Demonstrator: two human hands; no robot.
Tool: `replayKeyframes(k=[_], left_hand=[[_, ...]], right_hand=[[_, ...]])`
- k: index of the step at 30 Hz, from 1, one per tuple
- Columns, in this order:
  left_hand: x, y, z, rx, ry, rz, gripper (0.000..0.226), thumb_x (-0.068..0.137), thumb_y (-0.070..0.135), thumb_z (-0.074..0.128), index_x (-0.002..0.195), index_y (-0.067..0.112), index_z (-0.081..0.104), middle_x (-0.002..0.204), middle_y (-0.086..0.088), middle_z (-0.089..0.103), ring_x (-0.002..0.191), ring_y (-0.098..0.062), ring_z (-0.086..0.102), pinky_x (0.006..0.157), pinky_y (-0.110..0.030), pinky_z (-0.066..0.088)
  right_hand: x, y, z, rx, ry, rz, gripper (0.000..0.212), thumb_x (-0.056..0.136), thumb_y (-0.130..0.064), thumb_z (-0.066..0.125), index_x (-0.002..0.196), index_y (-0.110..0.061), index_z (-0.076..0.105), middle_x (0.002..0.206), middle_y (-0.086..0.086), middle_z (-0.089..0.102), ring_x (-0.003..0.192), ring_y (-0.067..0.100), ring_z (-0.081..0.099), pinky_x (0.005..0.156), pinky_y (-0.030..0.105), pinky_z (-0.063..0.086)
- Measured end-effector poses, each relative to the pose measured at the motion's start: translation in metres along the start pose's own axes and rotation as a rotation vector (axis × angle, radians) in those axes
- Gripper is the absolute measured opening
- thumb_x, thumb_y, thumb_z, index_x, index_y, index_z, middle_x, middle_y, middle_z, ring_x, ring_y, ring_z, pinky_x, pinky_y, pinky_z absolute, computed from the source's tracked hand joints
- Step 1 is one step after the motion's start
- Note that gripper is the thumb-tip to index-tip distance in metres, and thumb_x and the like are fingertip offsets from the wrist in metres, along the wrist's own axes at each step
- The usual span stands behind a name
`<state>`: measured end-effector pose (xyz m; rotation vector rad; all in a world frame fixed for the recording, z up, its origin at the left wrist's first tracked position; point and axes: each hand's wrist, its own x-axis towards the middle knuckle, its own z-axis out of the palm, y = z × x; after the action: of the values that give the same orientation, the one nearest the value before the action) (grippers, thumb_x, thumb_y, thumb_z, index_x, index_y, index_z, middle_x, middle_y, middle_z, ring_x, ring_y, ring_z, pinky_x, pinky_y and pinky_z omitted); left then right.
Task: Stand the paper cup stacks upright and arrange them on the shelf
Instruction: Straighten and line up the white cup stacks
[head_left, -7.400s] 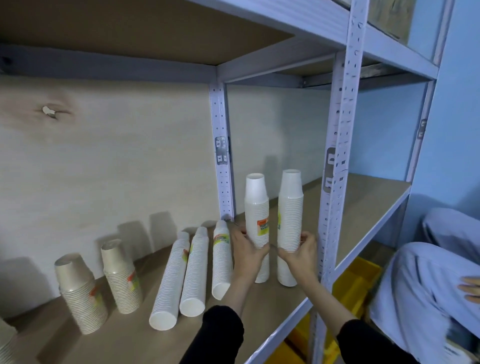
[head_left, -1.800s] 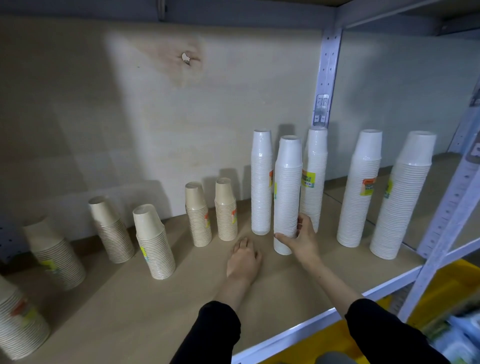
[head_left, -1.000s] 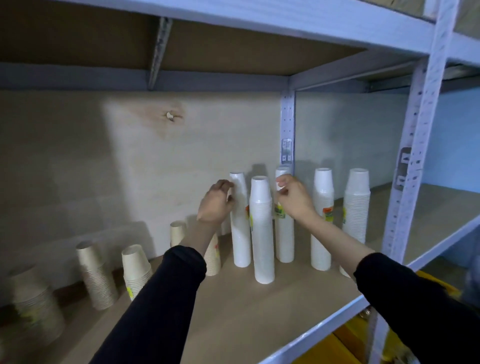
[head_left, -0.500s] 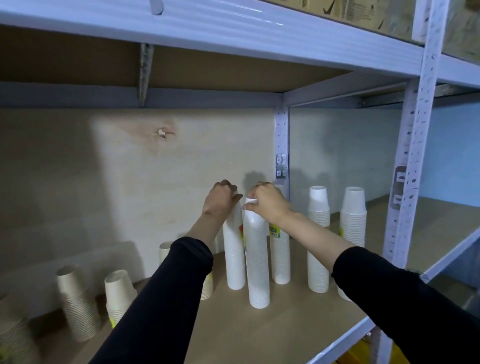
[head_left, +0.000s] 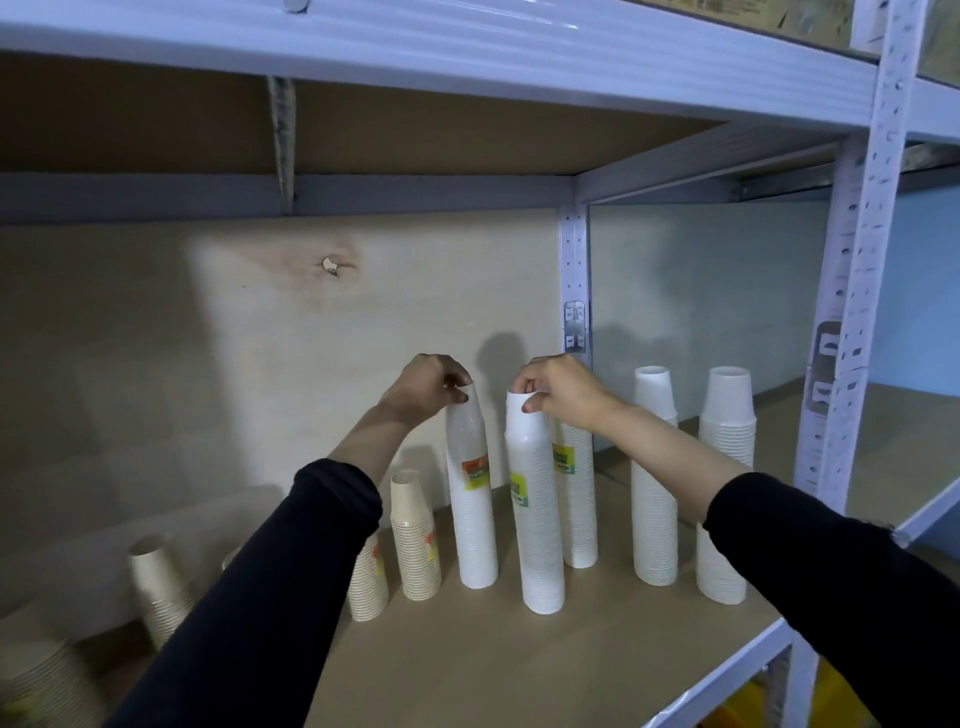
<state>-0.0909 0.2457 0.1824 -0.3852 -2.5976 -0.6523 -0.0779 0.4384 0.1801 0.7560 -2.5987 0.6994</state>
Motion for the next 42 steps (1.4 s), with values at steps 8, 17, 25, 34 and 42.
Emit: replayKeyframes(k=[8, 17, 25, 34, 42], left_hand=[[-0.007, -0.005, -0.01, -0.187, -0.082, 0.026, 0.028, 0.077, -0.019, 0.063, 0.103, -0.011, 0.066, 0.113, -0.027, 0.066, 0.095, -0.02, 0.059, 0.069, 0.002, 0.047], [-0.004, 0.006, -0.014, -0.078, -0.135, 0.061, 0.021, 0.083, -0.005, 0.064, 0.104, -0.008, 0.067, 0.111, -0.024, 0.067, 0.087, -0.018, 0.054, 0.069, -0.001, 0.042], [0.009, 0.045, -0.01, -0.061, -0.077, 0.111, 0.022, 0.088, 0.006, 0.061, 0.108, -0.002, 0.067, 0.114, -0.017, 0.067, 0.088, -0.014, 0.053, 0.074, -0.016, 0.041], [0.029, 0.108, 0.013, 0.077, -0.124, 0.151, 0.032, 0.088, 0.015, 0.062, 0.118, 0.003, 0.063, 0.125, -0.011, 0.062, 0.116, -0.025, 0.055, 0.097, -0.028, 0.042], [0.04, 0.125, 0.036, 0.268, -0.219, 0.039, 0.046, 0.088, 0.02, 0.062, 0.132, 0.008, 0.051, 0.138, -0.013, 0.047, 0.126, -0.029, 0.048, 0.101, -0.032, 0.041]], right_hand=[[-0.004, 0.005, -0.013, 0.037, -0.042, -0.039, 0.023, 0.074, 0.005, 0.068, 0.097, 0.001, 0.069, 0.106, 0.018, 0.069, 0.1, 0.031, 0.063, 0.089, 0.033, 0.048], [-0.002, 0.004, -0.016, 0.026, -0.028, -0.01, 0.024, 0.077, -0.006, 0.068, 0.101, -0.004, 0.07, 0.106, 0.013, 0.069, 0.098, 0.023, 0.063, 0.081, 0.021, 0.045], [-0.015, 0.017, -0.051, -0.07, 0.014, 0.053, 0.024, 0.08, -0.004, 0.064, 0.103, -0.002, 0.07, 0.105, 0.014, 0.071, 0.091, 0.017, 0.062, 0.065, 0.006, 0.034], [-0.038, 0.051, -0.093, -0.208, 0.07, 0.182, 0.028, 0.083, -0.008, 0.061, 0.11, -0.001, 0.065, 0.115, 0.015, 0.067, 0.107, 0.025, 0.061, 0.083, 0.017, 0.04], [-0.035, 0.067, -0.086, -0.343, -0.073, 0.26, 0.041, 0.086, -0.017, 0.06, 0.124, -0.002, 0.053, 0.13, 0.016, 0.054, 0.118, 0.03, 0.051, 0.099, 0.033, 0.041]])
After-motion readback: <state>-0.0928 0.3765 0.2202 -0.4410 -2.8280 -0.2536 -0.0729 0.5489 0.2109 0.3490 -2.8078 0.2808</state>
